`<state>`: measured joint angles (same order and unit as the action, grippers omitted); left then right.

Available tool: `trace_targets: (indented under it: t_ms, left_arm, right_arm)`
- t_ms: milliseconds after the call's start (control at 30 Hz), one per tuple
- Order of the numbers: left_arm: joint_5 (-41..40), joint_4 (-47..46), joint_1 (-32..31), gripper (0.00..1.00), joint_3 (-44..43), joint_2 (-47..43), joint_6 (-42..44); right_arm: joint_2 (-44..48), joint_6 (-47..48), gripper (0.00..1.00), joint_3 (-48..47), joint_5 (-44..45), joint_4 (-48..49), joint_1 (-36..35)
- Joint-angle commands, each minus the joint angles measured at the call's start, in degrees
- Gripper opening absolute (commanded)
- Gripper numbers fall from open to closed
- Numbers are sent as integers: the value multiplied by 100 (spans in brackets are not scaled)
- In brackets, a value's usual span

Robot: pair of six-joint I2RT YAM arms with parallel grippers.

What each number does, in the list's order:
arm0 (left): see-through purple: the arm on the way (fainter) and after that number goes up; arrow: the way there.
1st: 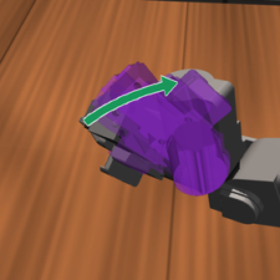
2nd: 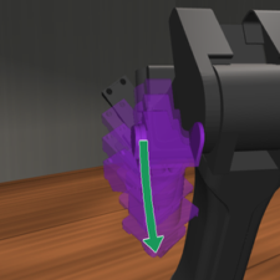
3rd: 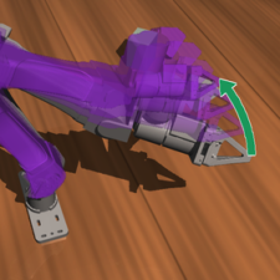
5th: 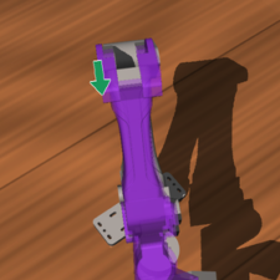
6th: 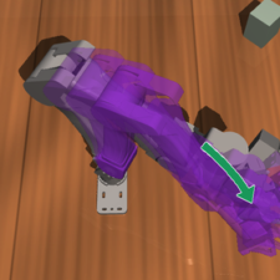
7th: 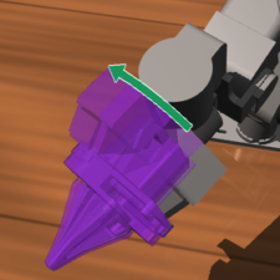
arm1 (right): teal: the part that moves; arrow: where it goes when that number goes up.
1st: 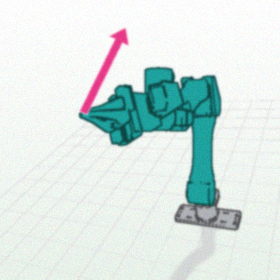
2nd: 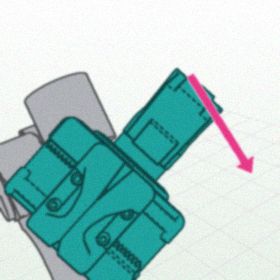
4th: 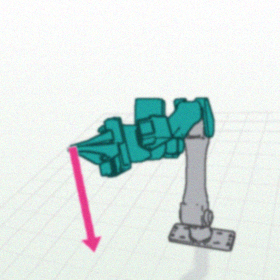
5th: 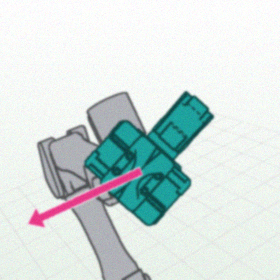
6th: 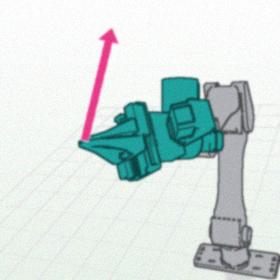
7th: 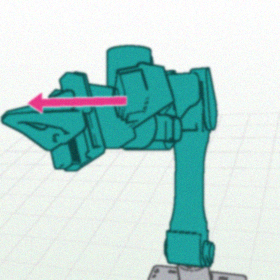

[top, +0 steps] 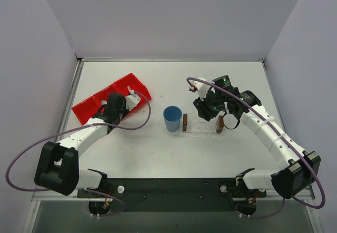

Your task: Prepare toiletry sets of a toothbrush and toothpaste on the tray

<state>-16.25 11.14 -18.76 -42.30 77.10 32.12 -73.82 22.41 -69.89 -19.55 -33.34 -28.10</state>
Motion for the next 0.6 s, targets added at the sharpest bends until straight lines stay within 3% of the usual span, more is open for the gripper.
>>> trace_targets:
  t_ms: [0,567]
  left_arm:
    - [-53,169,-13,0,-498,-353,-92]
    - [-484,653,4,0,-1474,-767,75]
  right_arm:
    - [-27,-79,38,1,-93,47,59]
    - [17,-114,38,10,-163,47,94]
